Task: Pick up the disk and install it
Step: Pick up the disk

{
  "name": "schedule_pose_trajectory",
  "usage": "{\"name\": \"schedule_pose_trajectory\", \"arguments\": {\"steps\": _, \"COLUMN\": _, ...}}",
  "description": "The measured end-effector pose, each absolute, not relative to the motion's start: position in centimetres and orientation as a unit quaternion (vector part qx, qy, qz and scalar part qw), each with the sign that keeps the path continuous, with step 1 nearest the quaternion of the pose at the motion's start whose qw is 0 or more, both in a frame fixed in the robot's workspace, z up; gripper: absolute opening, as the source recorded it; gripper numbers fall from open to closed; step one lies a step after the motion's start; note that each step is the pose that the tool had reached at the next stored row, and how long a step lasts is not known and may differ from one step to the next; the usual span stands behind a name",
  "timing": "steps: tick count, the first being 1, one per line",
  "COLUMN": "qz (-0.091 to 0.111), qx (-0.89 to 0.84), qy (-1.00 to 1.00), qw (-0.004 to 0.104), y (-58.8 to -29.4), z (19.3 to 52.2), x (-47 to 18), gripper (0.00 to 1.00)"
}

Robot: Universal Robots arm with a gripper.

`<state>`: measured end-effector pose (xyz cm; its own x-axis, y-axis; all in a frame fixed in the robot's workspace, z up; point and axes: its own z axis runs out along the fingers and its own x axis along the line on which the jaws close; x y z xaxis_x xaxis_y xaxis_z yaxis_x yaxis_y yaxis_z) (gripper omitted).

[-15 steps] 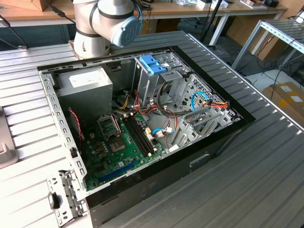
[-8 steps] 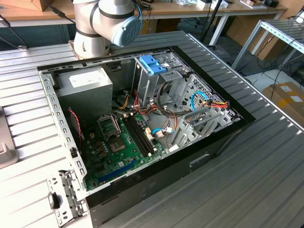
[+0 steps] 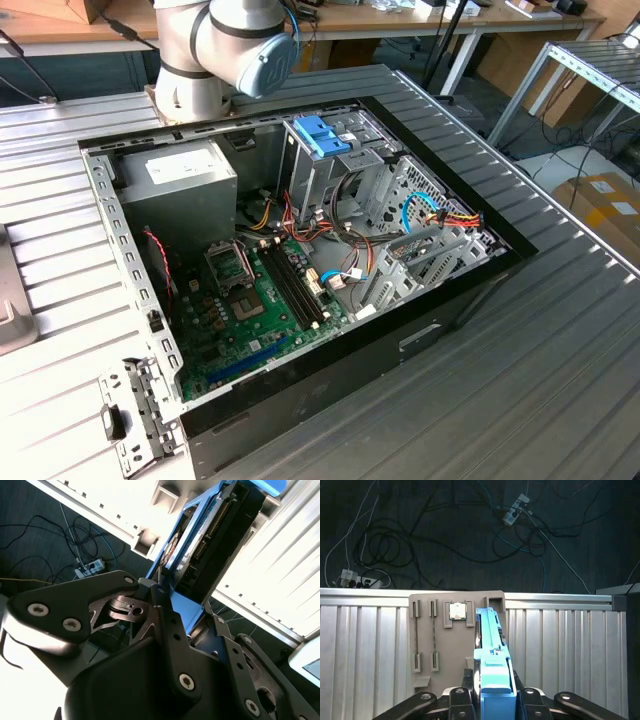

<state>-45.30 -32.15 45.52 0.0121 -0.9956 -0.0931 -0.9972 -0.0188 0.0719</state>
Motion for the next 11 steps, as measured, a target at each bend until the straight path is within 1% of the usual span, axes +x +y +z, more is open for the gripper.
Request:
{"name": "schedule_pose_trajectory", "arguments": {"steps": 6, "qz": 0.065, "qx": -0.711, "qy": 0.7, "qw": 0.001, "y": -32.6, "z": 45.3, "x": -44.4, "gripper": 0.37}}
{"name": "schedule_pose_trajectory", "arguments": {"steps": 11, "qz": 0.068, "qx": -0.71, "qy": 0.7, "qw": -0.003, "y": -32.6, "z": 45.2, "x": -43.5, "gripper": 0.37}}
